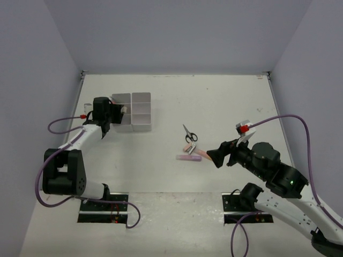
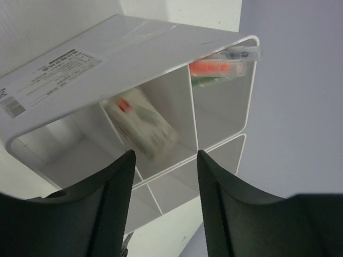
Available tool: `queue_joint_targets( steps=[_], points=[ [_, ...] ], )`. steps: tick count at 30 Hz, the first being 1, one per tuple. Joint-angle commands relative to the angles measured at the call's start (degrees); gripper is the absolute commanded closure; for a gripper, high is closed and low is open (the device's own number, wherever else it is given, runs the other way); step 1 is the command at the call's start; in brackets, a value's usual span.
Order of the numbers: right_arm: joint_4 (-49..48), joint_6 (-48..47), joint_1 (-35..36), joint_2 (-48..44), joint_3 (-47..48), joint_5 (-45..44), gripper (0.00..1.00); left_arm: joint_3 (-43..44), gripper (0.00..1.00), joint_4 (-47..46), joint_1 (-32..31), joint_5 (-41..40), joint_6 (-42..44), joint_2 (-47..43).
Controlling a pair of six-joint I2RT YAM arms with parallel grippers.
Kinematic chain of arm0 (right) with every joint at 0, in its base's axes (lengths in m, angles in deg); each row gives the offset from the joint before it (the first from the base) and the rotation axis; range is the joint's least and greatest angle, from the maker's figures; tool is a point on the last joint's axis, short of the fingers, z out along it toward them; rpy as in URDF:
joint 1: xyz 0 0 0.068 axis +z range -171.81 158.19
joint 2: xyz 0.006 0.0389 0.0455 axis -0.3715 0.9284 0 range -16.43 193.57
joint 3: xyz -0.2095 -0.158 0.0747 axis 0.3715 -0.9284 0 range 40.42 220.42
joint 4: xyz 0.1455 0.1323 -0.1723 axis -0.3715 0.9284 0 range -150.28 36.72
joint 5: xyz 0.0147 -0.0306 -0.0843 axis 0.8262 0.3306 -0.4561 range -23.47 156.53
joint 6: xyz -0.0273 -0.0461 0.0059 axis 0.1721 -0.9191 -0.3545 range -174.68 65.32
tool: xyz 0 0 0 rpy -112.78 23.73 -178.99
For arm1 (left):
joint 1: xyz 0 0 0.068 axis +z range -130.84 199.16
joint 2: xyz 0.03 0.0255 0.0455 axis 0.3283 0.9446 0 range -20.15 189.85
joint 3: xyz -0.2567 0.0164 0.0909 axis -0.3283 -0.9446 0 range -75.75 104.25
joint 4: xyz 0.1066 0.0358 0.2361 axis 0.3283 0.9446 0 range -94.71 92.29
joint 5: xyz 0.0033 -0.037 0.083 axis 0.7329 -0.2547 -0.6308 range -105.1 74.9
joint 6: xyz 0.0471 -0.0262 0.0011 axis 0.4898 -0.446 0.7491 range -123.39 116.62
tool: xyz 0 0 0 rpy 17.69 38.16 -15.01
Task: Sort the stationery into containers
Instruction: Place the stationery in the storage box.
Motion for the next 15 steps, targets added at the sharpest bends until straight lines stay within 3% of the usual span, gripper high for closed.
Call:
queue_joint_targets(
  steps=[1,5,12,15],
  points=[
    [-2.0,-0.9,0.0,0.1,-0.5,1.4,0.13,-0.2,0.45,-5.1,0.6,1.6,0.9,0.2],
    [-1.9,-0.9,0.0,-0.1,-0.5,1.5,0.13,0.0,0.39,-5.6,0.7,2.1,1.2,0.7],
    [-2.0,-0.6,0.0,0.1,-0.6,1.1,0.13,0.5,0.36,-7.2,1.0,6.5,4.1,-1.3],
    [-2.5,-0.1,0.0,1.0,-0.9,1.1,0.1,0.3,0.2,-6.3,0.8,9.0,7.5,-6.5]
  ],
)
